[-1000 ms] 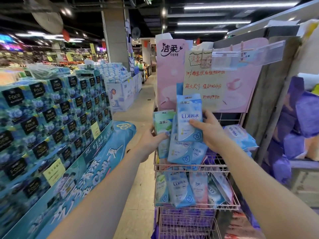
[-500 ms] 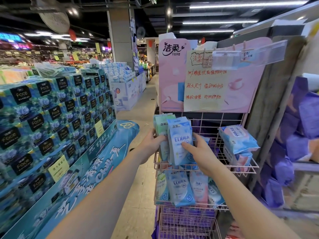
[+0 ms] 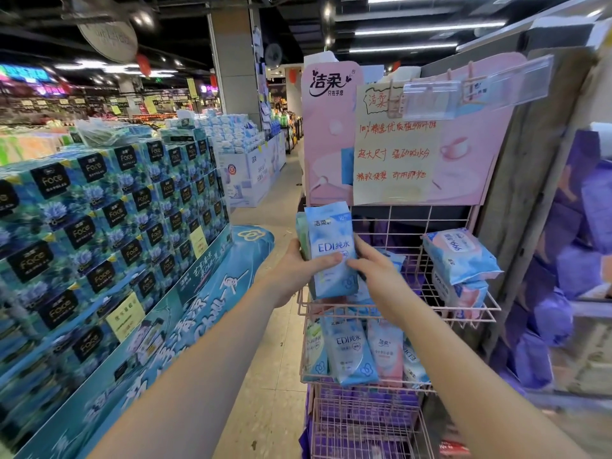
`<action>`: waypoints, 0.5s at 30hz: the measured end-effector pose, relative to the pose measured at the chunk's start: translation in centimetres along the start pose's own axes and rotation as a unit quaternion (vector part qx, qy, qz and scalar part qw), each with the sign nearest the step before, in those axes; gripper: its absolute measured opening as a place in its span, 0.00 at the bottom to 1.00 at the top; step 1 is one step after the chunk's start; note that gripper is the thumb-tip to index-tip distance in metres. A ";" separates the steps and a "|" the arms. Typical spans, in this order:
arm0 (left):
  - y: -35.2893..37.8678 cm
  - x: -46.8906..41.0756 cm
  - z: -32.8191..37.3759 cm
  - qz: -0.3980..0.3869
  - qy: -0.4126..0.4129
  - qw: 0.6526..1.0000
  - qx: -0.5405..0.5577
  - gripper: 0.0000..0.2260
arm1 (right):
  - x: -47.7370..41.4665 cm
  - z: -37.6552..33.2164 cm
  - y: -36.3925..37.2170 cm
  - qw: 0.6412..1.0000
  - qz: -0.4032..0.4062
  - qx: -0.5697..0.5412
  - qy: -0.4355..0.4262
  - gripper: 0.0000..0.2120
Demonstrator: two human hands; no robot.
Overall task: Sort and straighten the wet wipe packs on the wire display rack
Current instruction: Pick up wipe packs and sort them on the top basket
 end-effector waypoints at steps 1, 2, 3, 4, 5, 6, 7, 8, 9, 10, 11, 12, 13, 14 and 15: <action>-0.1 -0.1 -0.1 0.008 0.003 1.000 0.002 0.44 | -0.2 0.2 -1.0 0.998 0.043 0.032 0.014 0.25; -0.2 -0.3 0.0 0.011 0.004 1.000 0.002 0.41 | -0.3 0.4 -2.1 0.989 0.116 0.088 0.031 0.24; -0.3 -0.3 0.2 0.010 0.006 1.000 0.002 0.39 | -0.4 0.7 -3.1 0.968 0.197 0.150 0.051 0.22; -0.5 -0.5 0.5 0.010 0.008 1.000 0.001 0.38 | -0.3 1.2 -4.1 0.941 0.261 0.204 0.069 0.19; -0.8 -0.6 0.7 0.011 0.010 1.000 0.003 0.37 | -0.4 1.7 -4.8 0.921 0.290 0.248 0.085 0.17; -1.1 -0.7 1.0 0.014 0.010 1.000 0.010 0.37 | -0.7 2.3 -5.3 0.910 0.282 0.285 0.108 0.17; -1.3 -0.7 1.2 0.018 0.006 1.000 0.021 0.37 | -1.1 2.7 -5.5 0.903 0.246 0.323 0.142 0.20; -1.6 -0.7 1.4 0.021 0.003 0.999 0.029 0.37 | -1.4 3.1 -5.5 0.893 0.201 0.362 0.178 0.27; -1.8 -0.8 1.4 0.022 -0.002 0.999 0.036 0.37 | -1.7 3.4 -5.4 0.880 0.161 0.396 0.206 0.33; -1.9 -0.8 1.5 0.020 -0.005 0.999 0.039 0.37 | -1.9 3.5 -5.2 0.873 0.137 0.414 0.219 0.36; -1.9 -0.8 1.5 0.017 -0.007 0.999 0.039 0.37 | -2.1 3.5 -5.0 0.873 0.129 0.416 0.218 0.35; -1.9 -0.9 1.5 0.014 -0.009 0.999 0.036 0.37 | -2.3 3.5 -5.0 0.879 0.132 0.406 0.213 0.31; -1.8 -1.0 1.5 0.012 -0.009 0.999 0.034 0.37 | -2.4 3.4 -5.0 0.889 0.142 0.381 0.208 0.27; -1.7 -1.0 1.4 0.011 -0.009 0.999 0.031 0.37 | -2.4 3.3 -5.0 0.902 0.154 0.350 0.202 0.24; -1.5 -1.1 1.3 0.012 -0.009 0.999 0.029 0.38 | -2.3 3.4 -5.0 0.914 0.166 0.321 0.186 0.21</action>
Point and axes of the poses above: each hand's wrist, its own x-axis away from the middle knuckle, its own y-axis out of the palm, z = x × y, the point moved 1 cm from there along -x, towards the middle knuckle, and after that the axes turned 13 degrees about x, right-handed, at the moved point
